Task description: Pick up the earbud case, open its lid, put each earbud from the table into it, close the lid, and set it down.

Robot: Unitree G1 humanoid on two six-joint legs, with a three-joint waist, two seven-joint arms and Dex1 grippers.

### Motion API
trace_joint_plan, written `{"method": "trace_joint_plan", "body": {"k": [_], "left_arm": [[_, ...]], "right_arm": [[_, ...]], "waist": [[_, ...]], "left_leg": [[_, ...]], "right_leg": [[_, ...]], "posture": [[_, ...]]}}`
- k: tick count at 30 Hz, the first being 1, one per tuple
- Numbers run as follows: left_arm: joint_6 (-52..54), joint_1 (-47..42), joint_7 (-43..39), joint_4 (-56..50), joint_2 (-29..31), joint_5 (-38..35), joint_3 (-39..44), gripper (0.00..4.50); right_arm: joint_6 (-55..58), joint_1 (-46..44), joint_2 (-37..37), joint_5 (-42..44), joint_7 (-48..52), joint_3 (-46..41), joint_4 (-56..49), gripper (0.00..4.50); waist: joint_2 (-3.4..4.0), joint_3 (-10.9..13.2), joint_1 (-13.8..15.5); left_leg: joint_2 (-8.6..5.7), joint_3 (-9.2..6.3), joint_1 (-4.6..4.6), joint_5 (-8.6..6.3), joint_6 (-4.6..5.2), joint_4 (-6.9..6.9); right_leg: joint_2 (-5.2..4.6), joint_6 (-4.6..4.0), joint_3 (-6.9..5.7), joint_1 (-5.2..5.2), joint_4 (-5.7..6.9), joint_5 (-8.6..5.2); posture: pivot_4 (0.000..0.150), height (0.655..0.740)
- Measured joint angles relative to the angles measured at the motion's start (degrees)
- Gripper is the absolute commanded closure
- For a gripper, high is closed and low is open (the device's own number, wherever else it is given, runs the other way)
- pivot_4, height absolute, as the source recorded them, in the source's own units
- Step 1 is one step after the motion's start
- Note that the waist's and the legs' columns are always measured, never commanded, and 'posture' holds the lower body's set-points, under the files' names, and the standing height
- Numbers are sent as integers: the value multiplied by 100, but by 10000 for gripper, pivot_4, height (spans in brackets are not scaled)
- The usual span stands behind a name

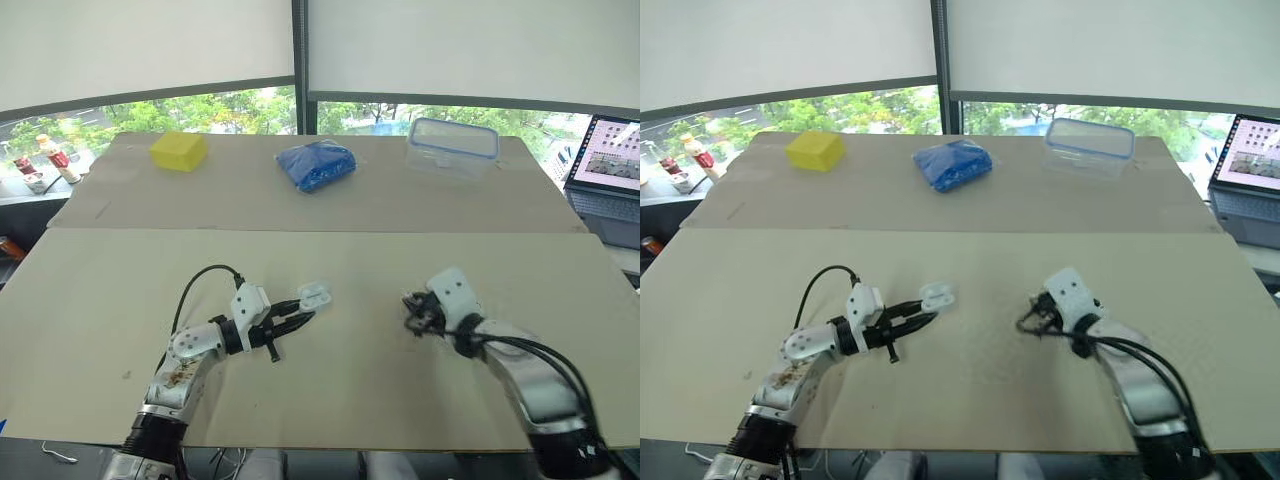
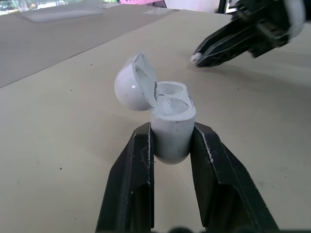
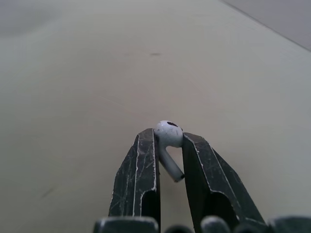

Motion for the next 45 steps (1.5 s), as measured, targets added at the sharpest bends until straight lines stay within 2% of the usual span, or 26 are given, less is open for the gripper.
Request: {"method": "trace_joint_plan", "body": {"k": [5, 9, 13, 19, 30, 35, 37, 42, 45], "left_arm": [[177, 225, -36, -342, 178, -76, 7, 39355], [326, 420, -32, -622, 230, -109, 12, 39355], [408, 551, -26, -833, 235, -118, 3, 39355], [601, 702, 28, -1125, 287, -138, 7, 39355], [767, 904, 121, -1330, 336, -250, 9, 39355], [792, 901, 130, -1392, 338, -271, 9, 39355], [806, 901, 133, -1397, 345, -283, 9, 39355], [864, 901, 143, -1402, 345, -313, 4, 39355], [869, 900, 149, -1407, 348, -315, 2, 39355]], "right_arm": [[-1136, 551, -1573, 268, 1767, -364, -26, 41804], [-2429, 881, -2310, 265, 2865, -569, 376, 41804], [-3382, 918, -2525, 260, 3587, -523, 958, 41804], [-4059, 885, -2682, 205, 4244, -345, 1577, 41804], [-4123, 958, -2690, 151, 4339, -287, 1851, 41804], [-4026, 1103, -2720, 154, 4227, -328, 1838, 41804], [-3939, 1137, -2726, 154, 4197, -351, 1813, 31023], [-3774, 1173, -2730, 145, 3953, -439, 1772, 14295], [-3698, 1298, -2785, 160, 3925, -519, 1627, 14077]], "waist": [[1, 2, 6], [-4, 5, 9], [-5, 5, 18], [-4, 5, 34], [-4, 5, 71], [-7, 7, 129], [-8, 7, 143], [-8, 7, 163], [-8, 7, 174]], "left_leg": [[0, 2, 3, 0, 0, -2], [2, 3, 10, 0, 1, -2], [2, 3, 10, 0, 0, -2], [1, 3, 11, 0, 0, -1], [1, 3, 21, 0, 0, 0], [2, 3, 79, -3, 3, -3], [1, 4, 85, -3, 3, -3], [1, 4, 87, -3, 3, -3], [1, 4, 84, -3, 3, -3]], "right_leg": [[-1, 1, 0, 3, -2, 0], [0, 1, 0, 10, -4, -1], [-1, 0, 0, 10, -3, 0], [-1, 0, 1, 11, -3, 0], [-2, 0, 1, 21, -3, 0], [-2, 3, 0, 85, -20, -2], [-2, 3, 0, 92, -20, -2], [-2, 3, 0, 91, -14, -2], [-3, 4, 0, 90, -17, -2]], "posture": [[1500, 6909], [1500, 6909], [1500, 6909], [1500, 6909], [1500, 6909], [1500, 6909], [1500, 6909], [1500, 6909], [1500, 6909]]}}
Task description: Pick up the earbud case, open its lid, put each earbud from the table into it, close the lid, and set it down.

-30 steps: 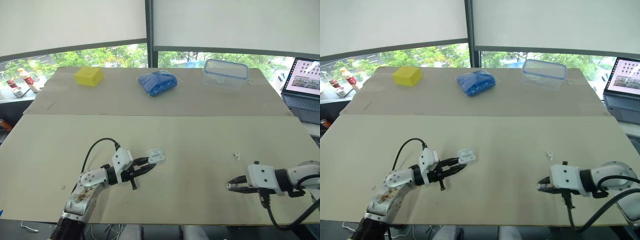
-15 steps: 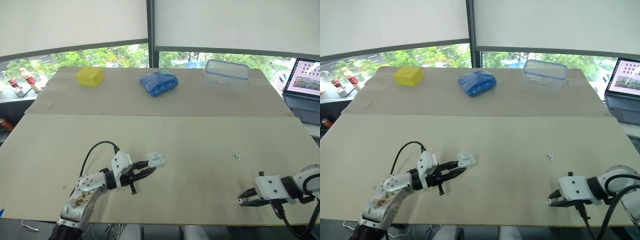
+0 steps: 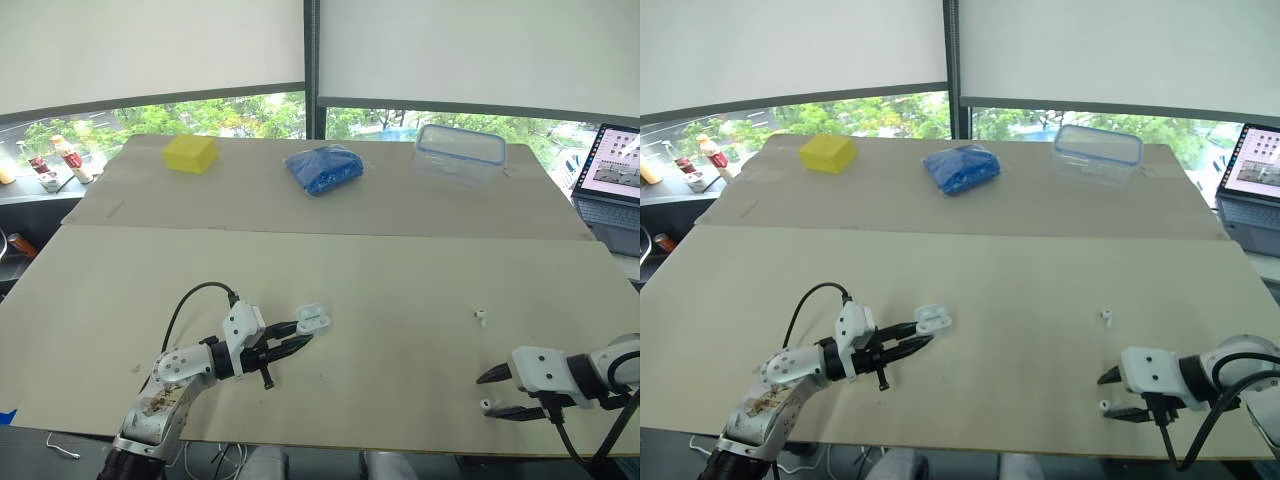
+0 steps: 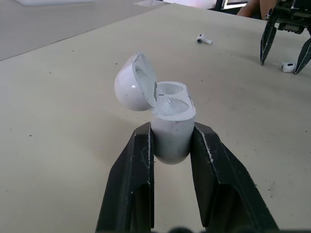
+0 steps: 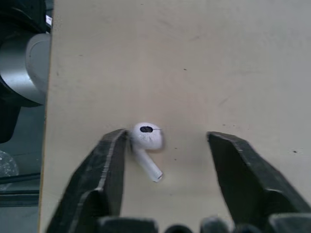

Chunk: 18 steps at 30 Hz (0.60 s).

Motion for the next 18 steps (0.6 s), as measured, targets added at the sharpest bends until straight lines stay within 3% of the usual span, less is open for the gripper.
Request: {"method": "trace_joint_plan", "body": {"k": [10, 18], "left_arm": [[36, -4, -5, -20, 20, -4, -35, 39355], [140, 11, -6, -31, 28, -5, -68, 39355]], "right_arm": [[1922, 137, -701, -81, -407, -422, -2092, 14077], [2174, -230, -1063, -881, -384, 375, -2468, 14077]], "waist": [[7, 2, -14], [7, 2, -7]], "left_leg": [[3, -2, -2, 0, 0, -3], [1, 1, -10, -1, 0, -6]], "right_leg": [[3, 0, -1, -5, 1, -1], [-1, 2, -1, -8, -16, -2]], "posture": [[1500, 6909], [1500, 6909]]}}
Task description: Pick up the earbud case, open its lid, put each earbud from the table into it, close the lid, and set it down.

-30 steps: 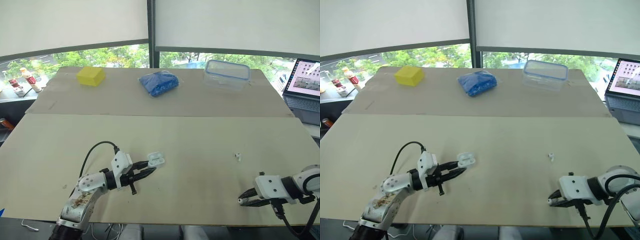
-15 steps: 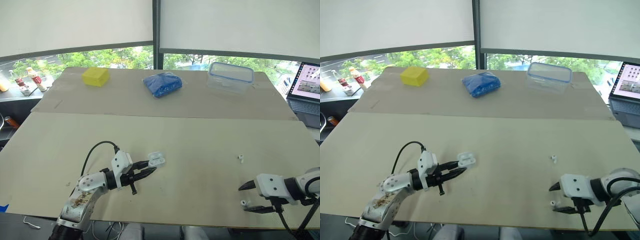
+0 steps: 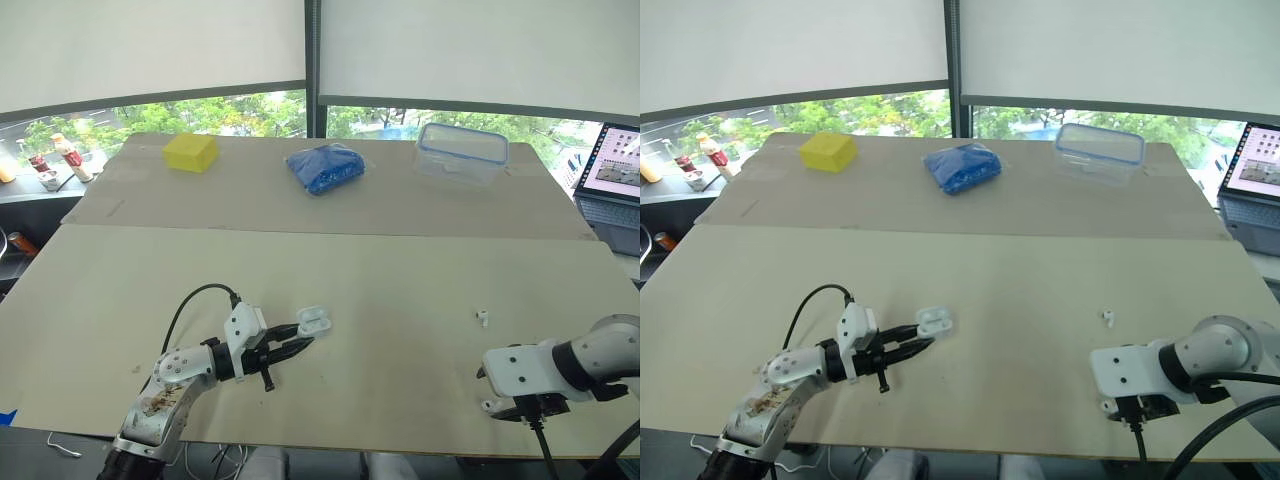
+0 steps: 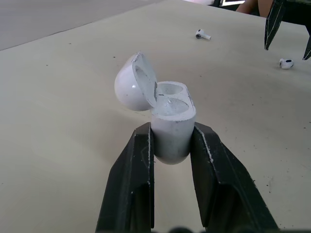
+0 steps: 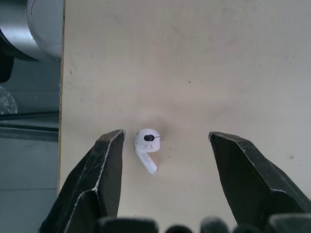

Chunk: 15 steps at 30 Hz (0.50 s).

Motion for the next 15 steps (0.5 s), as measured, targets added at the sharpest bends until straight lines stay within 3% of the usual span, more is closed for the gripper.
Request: {"method": "trace_joint_plan", "body": {"k": [12, 15], "left_arm": [[7, -12, 32, -2, -24, -1, -37, 39355], [7, -11, 34, -2, -27, -1, -41, 39355]], "right_arm": [[2, -267, 104, -371, 75, 635, 103, 14077], [2, -268, 105, -380, 82, 644, 152, 23464]], "waist": [[0, 0, -2], [0, 0, -1]], "left_leg": [[0, 0, 0, 0, 0, 0], [1, 0, 0, 0, 0, 0]], "right_leg": [[0, 0, 0, 0, 1, 0], [0, 0, 0, 0, 0, 0]], "posture": [[1500, 6909], [1500, 6909]]}}
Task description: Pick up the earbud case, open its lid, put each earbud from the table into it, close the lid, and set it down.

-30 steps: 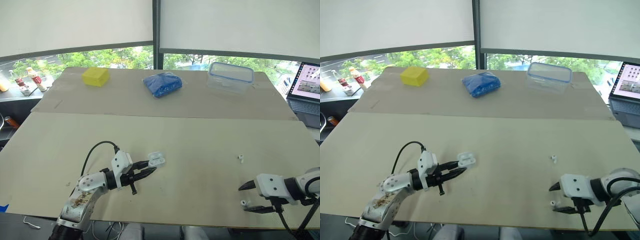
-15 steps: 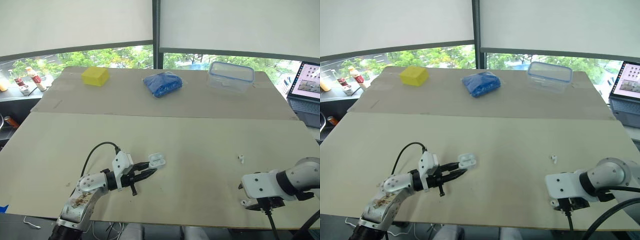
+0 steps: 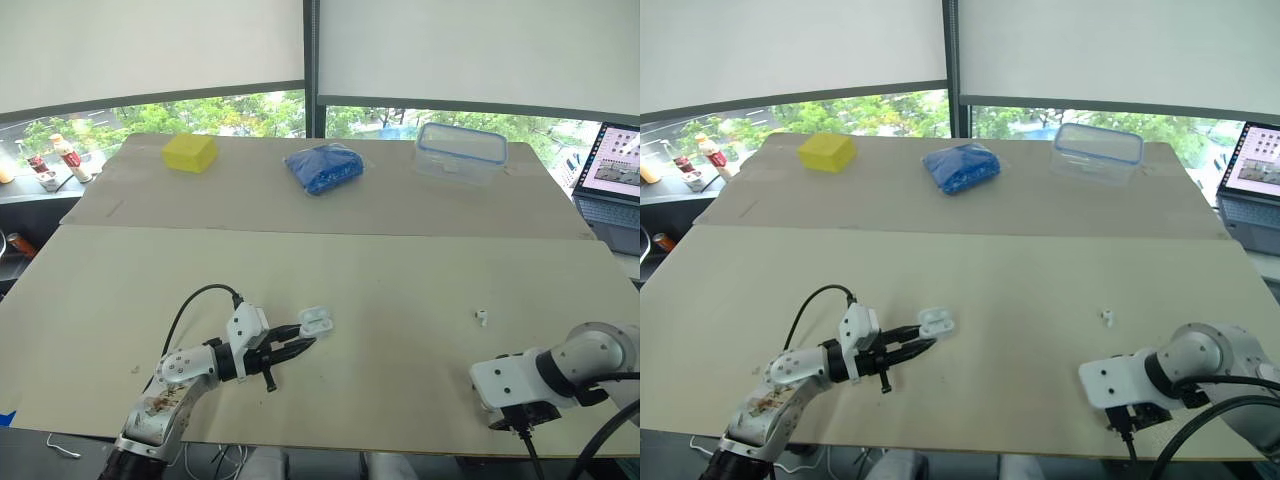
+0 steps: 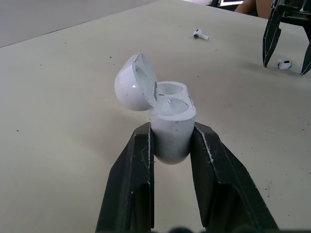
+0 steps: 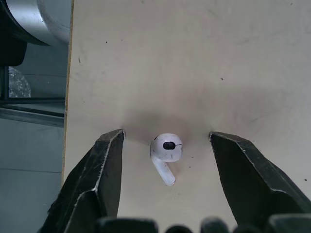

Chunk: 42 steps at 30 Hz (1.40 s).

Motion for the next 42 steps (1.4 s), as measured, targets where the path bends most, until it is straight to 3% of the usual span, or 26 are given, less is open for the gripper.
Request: {"method": "trace_joint_plan", "body": {"k": [6, 15, 22, 26, 34, 38, 42], "left_arm": [[0, 1, 5, -1, -5, 0, -9, 39355], [1, 6, 17, -86, -17, -1, -32, 39355], [3, -47, 39, -74, -86, -3, -37, 39355], [7, -292, 137, -25, -302, -11, -42, 39355], [38, -1042, 476, 385, -899, -17, -36, 39355], [17, -1290, 638, 622, -1211, -7, -46, 39355], [-15, -1498, 707, 814, -1370, -1, -65, 39355]], "right_arm": [[-12, -32, 12, -5, 61, 53, 24, 41521], [5, -78, 64, 54, 73, 47, 67, 41510], [901, -331, 368, 849, -65, -609, -22, 41510], [2452, -862, 1194, 2029, -615, -1189, -462, 41510], [4988, -2137, 4366, 4313, -3479, -1980, -1279, 41510], [5141, -2517, 6074, 4705, -5115, -2081, -1412, 41510], [4991, -2598, 6665, 4600, -5974, -1773, -1383, 41510]], "waist": [[-3, 0, -12], [-6, 1, -25], [-5, 3, -6], [-16, 8, 1], [-21, 11, 0], [-15, 8, -10], [-14, 7, -9]], "left_leg": [[1, 0, 3, 0, 0, 0], [2, 0, 4, 0, 0, 0], [2, -1, 0, 0, 0, 0], [2, -6, -4, 0, 0, 1], [-3, -13, -24, 1, -1, 3], [-4, -14, -77, 7, -10, 9], [-6, -16, -88, 12, -17, 12]], "right_leg": [[1, 0, 0, 2, 1, 0], [2, -1, 0, 2, 2, 0], [2, -1, 0, 1, 1, 0], [3, -2, -5, 1, 3, 1], [2, -2, -9, -19, 15, 2], [1, -5, -6, -86, 41, 4], [1, -7, -8, -97, 48, 5]], "posture": [[1500, 6909], [1500, 6909], [1500, 6909], [1500, 6909], [1500, 6909], [1500, 6909], [1500, 6909]]}}
